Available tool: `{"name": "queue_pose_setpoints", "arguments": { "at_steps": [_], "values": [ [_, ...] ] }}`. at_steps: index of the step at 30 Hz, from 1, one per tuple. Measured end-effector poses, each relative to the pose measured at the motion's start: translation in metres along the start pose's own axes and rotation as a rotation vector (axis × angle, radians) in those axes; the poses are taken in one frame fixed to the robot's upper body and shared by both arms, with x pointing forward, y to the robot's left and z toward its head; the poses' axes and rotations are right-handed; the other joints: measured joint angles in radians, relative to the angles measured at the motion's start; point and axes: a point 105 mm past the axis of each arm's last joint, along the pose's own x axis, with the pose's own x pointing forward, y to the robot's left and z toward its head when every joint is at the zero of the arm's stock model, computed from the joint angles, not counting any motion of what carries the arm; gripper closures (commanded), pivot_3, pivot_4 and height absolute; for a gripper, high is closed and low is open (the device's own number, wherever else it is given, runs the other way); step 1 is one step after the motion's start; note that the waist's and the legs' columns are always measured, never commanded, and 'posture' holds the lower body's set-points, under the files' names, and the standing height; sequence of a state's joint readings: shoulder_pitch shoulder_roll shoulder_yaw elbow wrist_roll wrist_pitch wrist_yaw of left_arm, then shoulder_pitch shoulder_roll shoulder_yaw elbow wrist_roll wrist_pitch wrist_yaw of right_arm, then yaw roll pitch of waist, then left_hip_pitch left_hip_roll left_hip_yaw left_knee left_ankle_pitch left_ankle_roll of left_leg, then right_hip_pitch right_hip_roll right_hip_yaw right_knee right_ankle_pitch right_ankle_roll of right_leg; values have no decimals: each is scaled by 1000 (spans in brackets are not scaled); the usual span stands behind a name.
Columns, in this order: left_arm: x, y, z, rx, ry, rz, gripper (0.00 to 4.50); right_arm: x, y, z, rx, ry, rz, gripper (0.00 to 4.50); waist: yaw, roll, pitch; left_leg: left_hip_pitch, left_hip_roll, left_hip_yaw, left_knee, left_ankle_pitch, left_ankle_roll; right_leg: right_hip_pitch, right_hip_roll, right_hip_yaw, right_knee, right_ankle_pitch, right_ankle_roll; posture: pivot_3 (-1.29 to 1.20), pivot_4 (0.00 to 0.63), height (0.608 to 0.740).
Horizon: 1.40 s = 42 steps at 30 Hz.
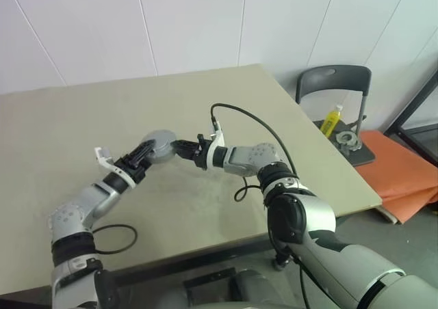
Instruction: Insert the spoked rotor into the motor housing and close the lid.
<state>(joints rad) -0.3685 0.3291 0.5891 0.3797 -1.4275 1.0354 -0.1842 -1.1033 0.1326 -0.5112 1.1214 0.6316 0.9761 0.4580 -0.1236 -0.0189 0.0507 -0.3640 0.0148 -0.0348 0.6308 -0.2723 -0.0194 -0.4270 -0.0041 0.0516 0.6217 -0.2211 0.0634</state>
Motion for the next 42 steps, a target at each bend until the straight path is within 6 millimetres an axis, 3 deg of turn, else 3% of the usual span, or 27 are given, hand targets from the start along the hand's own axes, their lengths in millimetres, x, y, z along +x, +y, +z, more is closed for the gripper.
{"name": "queue_pose_setpoints", "arguments": {
  "at_steps": [2,10,16,20,23,25,29,36,42],
  "values": [
    [0,0,-1,-3,-2,-5,2122,0,0,-1,-11,4,-1,3221,0,0,0,0,0,0,0,0,0,0,0,0,0,0,0,0,0,740],
    [0,4,-5,-17,4,10,2122,1,-1,0,-52,8,-13,732,0,0,0,0,0,0,1,0,0,0,0,0,1,0,0,0,0,740],
    [1,3,-5,-54,-25,-20,2122,-2,7,0,-129,39,10,674,1,0,0,0,0,0,1,0,0,0,0,0,2,0,0,0,0,740],
    [3,10,1,-9,-91,30,2122,2,2,-3,-394,80,-87,674,1,0,0,1,0,0,2,0,0,-1,0,0,5,0,0,0,0,740],
    [-1,32,12,53,-186,155,2122,3,-3,1,-668,86,-166,674,0,0,0,4,-1,1,1,0,0,-1,0,1,6,0,0,0,0,740],
    [-5,40,22,86,-267,197,2122,1,-14,2,-886,96,-234,674,0,0,0,4,0,1,1,0,0,-1,0,1,6,-1,1,0,0,740],
    [-10,43,33,107,-363,213,2122,-4,-33,-1,-1087,128,-298,674,2,-1,0,3,-1,2,2,0,-1,-1,0,2,6,0,0,0,0,740],
    [-26,43,54,102,-531,203,2122,-9,-13,3,-1357,77,-180,674,3,-1,-1,4,-1,2,2,0,-1,0,0,2,7,0,0,0,0,740],
    [-51,41,83,206,-741,245,2122,-13,-14,-5,-1502,100,-122,674,6,-2,-1,5,-1,2,2,1,-1,0,0,2,7,0,0,0,0,740]
  ]
}}
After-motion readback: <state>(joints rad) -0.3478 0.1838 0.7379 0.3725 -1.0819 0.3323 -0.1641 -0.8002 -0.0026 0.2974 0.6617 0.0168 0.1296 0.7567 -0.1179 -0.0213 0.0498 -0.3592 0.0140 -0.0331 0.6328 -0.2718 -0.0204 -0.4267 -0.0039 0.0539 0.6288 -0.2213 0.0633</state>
